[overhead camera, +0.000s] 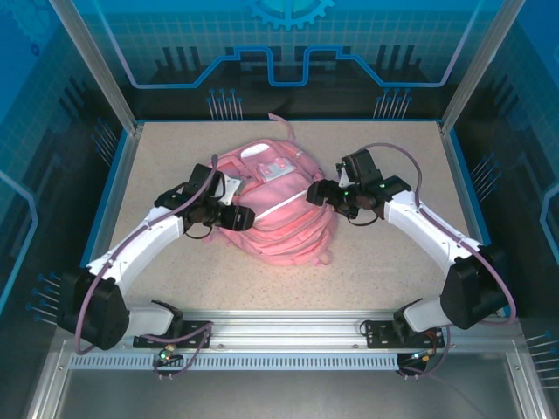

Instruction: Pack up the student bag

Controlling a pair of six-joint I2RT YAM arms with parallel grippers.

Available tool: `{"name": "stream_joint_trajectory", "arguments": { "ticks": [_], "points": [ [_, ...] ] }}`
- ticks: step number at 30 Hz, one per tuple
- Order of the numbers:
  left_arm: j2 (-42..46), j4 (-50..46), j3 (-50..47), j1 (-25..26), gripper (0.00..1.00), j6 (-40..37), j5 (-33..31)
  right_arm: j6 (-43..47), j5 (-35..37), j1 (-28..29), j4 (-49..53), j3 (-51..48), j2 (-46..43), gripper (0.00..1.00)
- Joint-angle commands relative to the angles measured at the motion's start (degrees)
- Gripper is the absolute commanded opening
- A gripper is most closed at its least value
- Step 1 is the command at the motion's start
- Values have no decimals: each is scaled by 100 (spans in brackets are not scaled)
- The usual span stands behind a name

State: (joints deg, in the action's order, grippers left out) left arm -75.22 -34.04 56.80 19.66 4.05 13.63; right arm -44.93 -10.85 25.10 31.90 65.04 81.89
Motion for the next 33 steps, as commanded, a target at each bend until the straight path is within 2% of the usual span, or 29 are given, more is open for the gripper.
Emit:
{"name": "stream_joint_trajectory", "arguments": {
  "ticks": [1,9,17,20,26,33],
  "points": [
    [-209,46,185,-15,66,-179,248,37,-108,74,0,106,47,84],
    [-432,5,157,135,67,-119,166,-15,-138,74,-8,46,55,84],
    [-214,-103,-160,622,57,21,-275,-42,-176,89,-6,36,116,84],
    [-153,-152,-245,740,47,80,-460,-41,-179,87,9,36,141,84],
    [-107,-246,-277,820,35,147,-1114,-62,-180,121,19,28,179,83],
    [-82,-312,-247,822,17,176,-1248,-78,-176,160,53,10,218,83]
  ]
}}
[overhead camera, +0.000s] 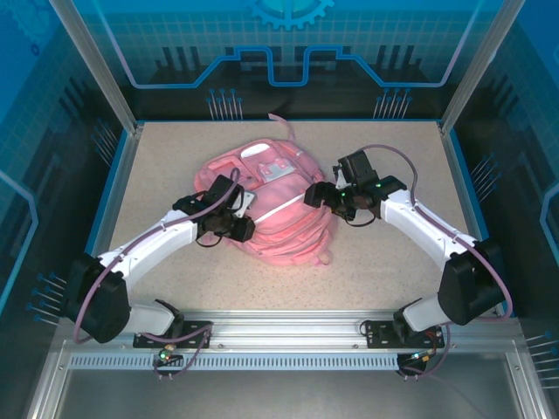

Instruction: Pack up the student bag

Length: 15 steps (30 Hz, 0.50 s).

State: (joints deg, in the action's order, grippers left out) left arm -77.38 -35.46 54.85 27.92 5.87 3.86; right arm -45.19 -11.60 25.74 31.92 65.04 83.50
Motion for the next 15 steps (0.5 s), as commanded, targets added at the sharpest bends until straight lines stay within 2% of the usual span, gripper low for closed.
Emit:
{"name": "stream_joint_trajectory", "arguments": {
  "ticks": [1,6,15],
  "points": [
    [157,-191,-47,-1,13,5,-268,-52,-108,116,61,-6,60,83],
    [364,-252,-100,46,5,122,-212,-129,-198,344,-13,-145,220,82],
    [836,200,-488,313,0,817,199,-715,-660,770,-1024,-614,519,76]
  ]
}}
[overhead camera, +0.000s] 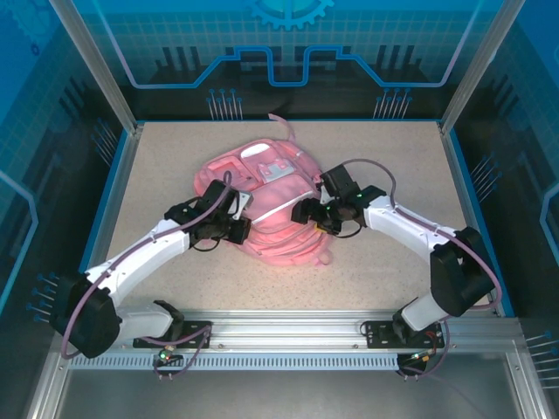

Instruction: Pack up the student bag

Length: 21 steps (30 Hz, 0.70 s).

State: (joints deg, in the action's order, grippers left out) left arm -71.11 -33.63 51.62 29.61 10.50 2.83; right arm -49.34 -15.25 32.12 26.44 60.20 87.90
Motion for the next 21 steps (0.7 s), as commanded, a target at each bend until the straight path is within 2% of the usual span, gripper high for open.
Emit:
{"name": "stream_joint_trajectory", "arguments": {
  "ticks": [1,5,10,13,17,18,21],
  "points": [
    [225,69,-194,217,0,456,313,-378,-382,171,-664,-188,115,75],
    [224,416,-320,645,0,867,301,-666,-640,350,-1366,-316,266,71],
    [102,1172,-466,1415,0,1296,32,-984,-802,522,-2069,-376,425,67],
    [-91,1597,-424,1654,0,1505,-15,-1076,-767,524,-2201,-430,419,65],
    [-228,1752,-280,1671,0,1671,-21,-951,-398,411,-1921,-521,103,65],
    [-221,1694,-238,1665,3,1691,-18,-863,-297,368,-1741,-526,-4,65],
    [-144,1260,-71,1531,22,1718,-19,-522,82,252,-1151,-476,-288,65]
  ]
}}
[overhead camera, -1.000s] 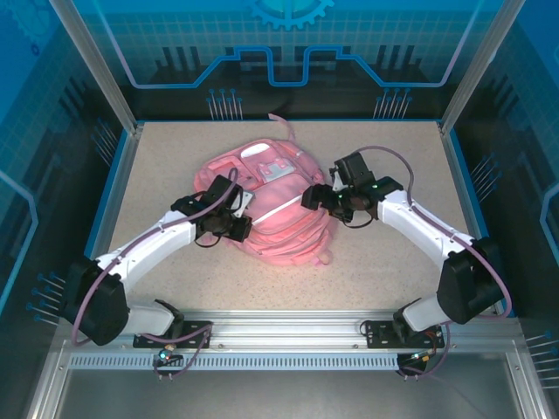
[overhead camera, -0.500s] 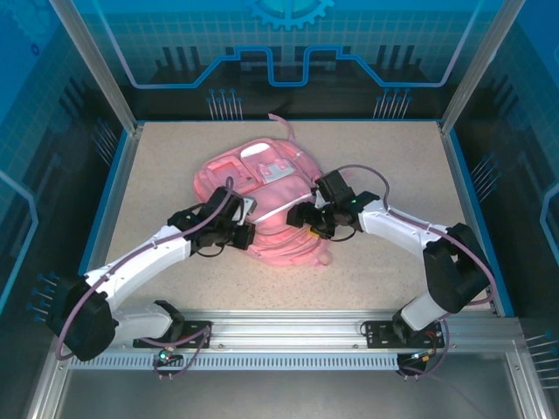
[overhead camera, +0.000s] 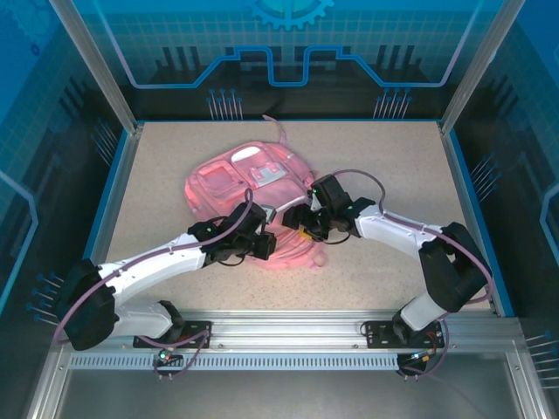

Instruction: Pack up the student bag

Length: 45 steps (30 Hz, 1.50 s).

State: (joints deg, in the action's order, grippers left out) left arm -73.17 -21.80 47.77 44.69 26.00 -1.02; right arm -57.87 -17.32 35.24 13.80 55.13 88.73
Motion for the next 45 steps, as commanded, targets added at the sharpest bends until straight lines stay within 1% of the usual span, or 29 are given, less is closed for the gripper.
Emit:
{"name": "stream_joint_trajectory", "arguments": {
  "ticks": [1,3,5,6,8,10,13,17,20,24,29,32,35,37,39,42,45],
  "points": [
    [118,-116,366,-89,29,194,400,503,484,-68,369,93,-448,65],
    [322,-361,386,-330,41,199,560,904,1019,15,1015,300,-551,65],
    [608,-509,359,-551,52,219,629,1297,1676,225,1561,525,-591,65],
    [782,-571,333,-679,59,249,641,1471,1912,345,1723,603,-598,65],
    [1059,-670,274,-990,68,371,663,1718,2173,581,1838,690,-595,64],
    [1303,-773,204,-1362,74,558,684,1992,2280,860,1775,766,-531,63],
    [1491,-903,129,-1803,77,843,663,2354,2260,1261,1658,935,-313,58],
    [1482,-991,94,-2078,79,1179,607,2762,2198,1712,1618,1262,115,51],
    [1423,-918,36,-2181,80,1403,702,2873,2141,1876,1624,1448,416,49],
    [1337,-635,-70,-2204,79,1711,991,2869,2094,1915,1630,1552,692,44],
    [1155,-181,-264,-2208,75,2137,1341,2899,2106,1919,1599,1583,827,38],
    [980,41,-334,-2210,69,2344,1445,2887,2194,1924,1611,1606,856,26],
    [788,139,-337,-2214,61,2479,1436,2808,2460,1924,1709,1640,843,15],
    [663,186,-325,-2216,54,2568,1399,2781,2640,1915,1797,1651,828,10],
    [530,302,-321,-2227,45,2702,1456,2740,2779,1913,1844,1650,796,7],
    [375,158,-277,-2267,39,2779,1367,2678,2935,1899,1872,1599,709,5],
    [345,61,-347,-2331,36,2815,1218,2590,3070,1848,1880,1518,588,4]
  ]
}}
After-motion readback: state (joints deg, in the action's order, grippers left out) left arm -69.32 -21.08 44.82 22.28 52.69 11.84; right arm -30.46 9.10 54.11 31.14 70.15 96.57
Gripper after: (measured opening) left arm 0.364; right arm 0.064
